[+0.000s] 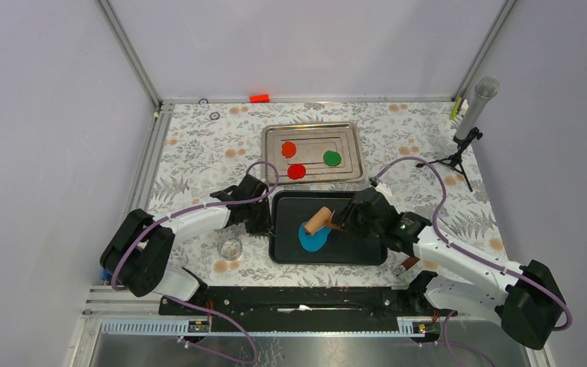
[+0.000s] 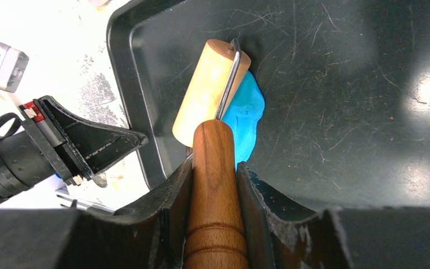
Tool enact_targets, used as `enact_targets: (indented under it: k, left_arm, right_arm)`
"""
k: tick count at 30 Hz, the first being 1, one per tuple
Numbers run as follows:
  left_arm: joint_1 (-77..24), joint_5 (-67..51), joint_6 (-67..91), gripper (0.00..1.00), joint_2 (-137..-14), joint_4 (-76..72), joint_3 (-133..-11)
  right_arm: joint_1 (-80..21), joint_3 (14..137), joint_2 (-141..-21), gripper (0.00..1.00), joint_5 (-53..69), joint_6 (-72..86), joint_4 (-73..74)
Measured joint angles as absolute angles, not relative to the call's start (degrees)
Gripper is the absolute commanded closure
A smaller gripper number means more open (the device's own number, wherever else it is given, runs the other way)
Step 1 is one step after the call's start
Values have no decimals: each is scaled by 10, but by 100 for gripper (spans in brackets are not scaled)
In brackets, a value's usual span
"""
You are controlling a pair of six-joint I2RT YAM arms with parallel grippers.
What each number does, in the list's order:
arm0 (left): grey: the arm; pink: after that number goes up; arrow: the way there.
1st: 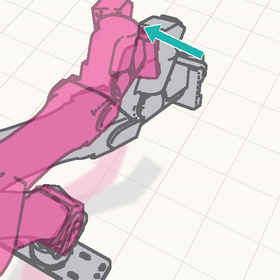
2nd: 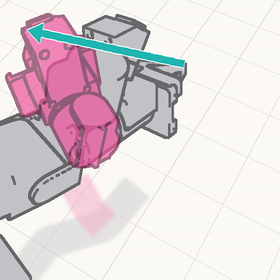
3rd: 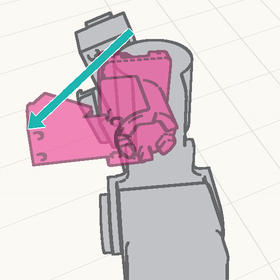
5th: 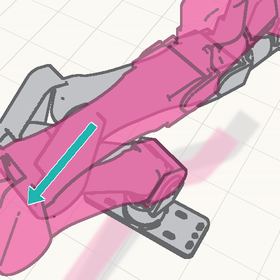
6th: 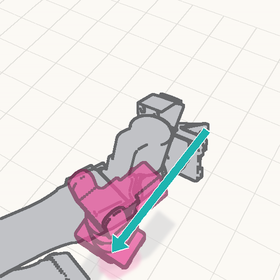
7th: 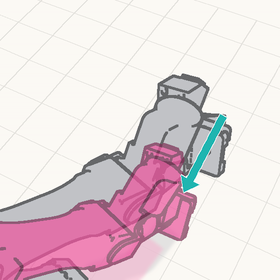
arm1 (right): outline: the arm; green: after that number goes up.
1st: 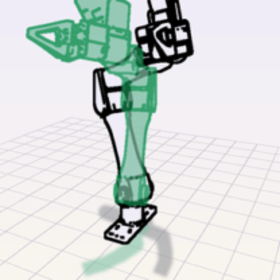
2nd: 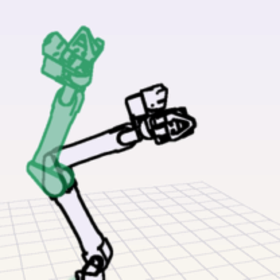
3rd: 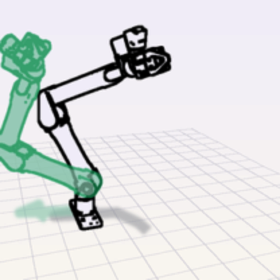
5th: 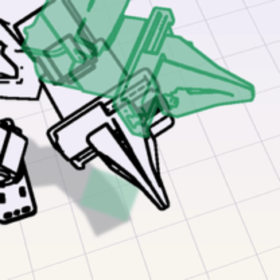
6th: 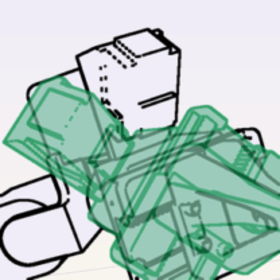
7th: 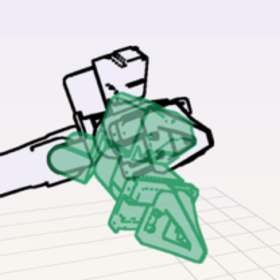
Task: Roll out the dumpling wrappers from the dough
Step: Flatten out the dough on the work surface.
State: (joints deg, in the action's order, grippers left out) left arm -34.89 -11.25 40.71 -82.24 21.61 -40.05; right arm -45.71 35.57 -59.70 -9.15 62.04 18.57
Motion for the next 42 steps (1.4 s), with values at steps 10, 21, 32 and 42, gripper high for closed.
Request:
enact_targets:
  k: [10, 21, 32, 42]
  left_arm:
    - [-347, -112, 403, 100, -822, 217, -401]
    - [-342, -112, 403, 100, -822, 220, -401]
    - [-342, -111, 403, 100, -821, 220, -400]
    - [-342, -111, 403, 100, -821, 220, -400]
  right_arm:
    - [-454, 299, -488, 100, -81, 651, 221]
    - [-453, 302, -510, 100, -81, 654, 216]
    - [-453, 321, -596, 100, -80, 644, 121]
    - [-453, 293, -480, 100, -81, 644, 240]
